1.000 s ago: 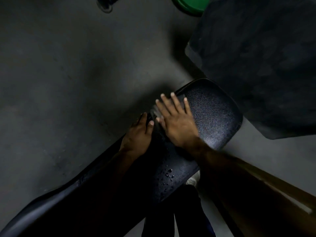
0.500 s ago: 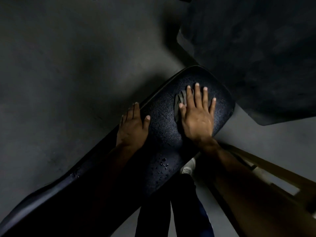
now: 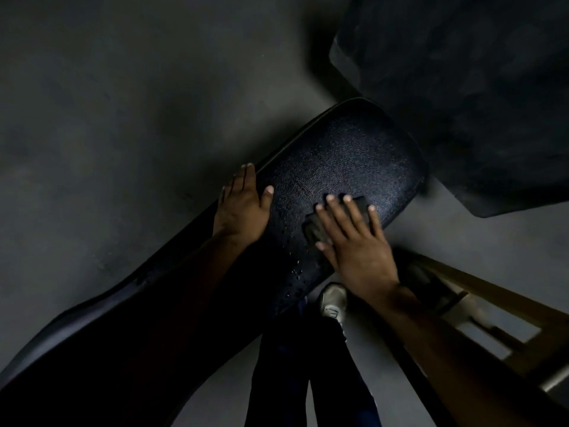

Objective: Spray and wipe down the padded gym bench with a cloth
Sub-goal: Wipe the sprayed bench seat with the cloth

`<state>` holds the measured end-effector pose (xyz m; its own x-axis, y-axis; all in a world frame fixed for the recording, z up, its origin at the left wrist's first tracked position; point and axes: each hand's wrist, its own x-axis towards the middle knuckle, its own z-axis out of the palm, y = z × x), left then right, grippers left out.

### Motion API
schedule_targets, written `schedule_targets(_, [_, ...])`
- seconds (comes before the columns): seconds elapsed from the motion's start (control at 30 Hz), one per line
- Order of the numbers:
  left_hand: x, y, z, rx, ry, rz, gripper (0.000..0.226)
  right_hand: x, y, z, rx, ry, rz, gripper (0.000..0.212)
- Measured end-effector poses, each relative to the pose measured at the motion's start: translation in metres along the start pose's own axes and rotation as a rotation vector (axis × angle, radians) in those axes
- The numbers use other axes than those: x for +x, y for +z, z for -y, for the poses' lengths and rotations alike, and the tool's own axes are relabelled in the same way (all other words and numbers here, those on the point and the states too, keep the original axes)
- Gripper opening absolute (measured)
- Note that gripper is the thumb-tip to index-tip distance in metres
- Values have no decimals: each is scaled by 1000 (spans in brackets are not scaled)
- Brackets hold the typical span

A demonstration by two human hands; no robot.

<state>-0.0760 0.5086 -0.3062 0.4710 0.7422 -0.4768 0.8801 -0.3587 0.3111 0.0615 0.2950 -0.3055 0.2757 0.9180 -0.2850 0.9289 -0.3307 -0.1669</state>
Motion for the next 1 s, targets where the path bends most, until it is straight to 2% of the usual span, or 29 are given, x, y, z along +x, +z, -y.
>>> schedule_targets(0.13, [-16,8,7,4,17,-62,68,23,-14,-28,77,177,-19,62])
schedule_targets(0.23, [-33,18,8,27,7,-112,69,51,-22,-11,157,280,-18,61])
schedule_targets(0.3, [-46,24,6,14,-14,-124,69,58,-21,10,145,227,-17,62])
schedule_targets(0.43, [-80,35,7,7,-54,-137,69,29,-3,45,55,-61,-28,65])
schedule_targets(0.57, [-117,42,15,-3,-94,-129,70,-18,12,35,4,-214,-21,67])
schedule_targets(0.7, [-138,46,29,23,-112,-144,71,-24,8,0,-49,-175,-18,66])
schedule_targets(0.8, [-143,47,38,12,-127,-166,71,-4,-3,-13,28,-19,-35,62])
schedule_targets(0.9, [-145,49,43,-15,-118,-171,69,19,-10,9,123,125,-49,61])
schedule_targets(1.0, [-144,50,44,-44,-116,-180,67,17,0,53,44,-22,-57,63])
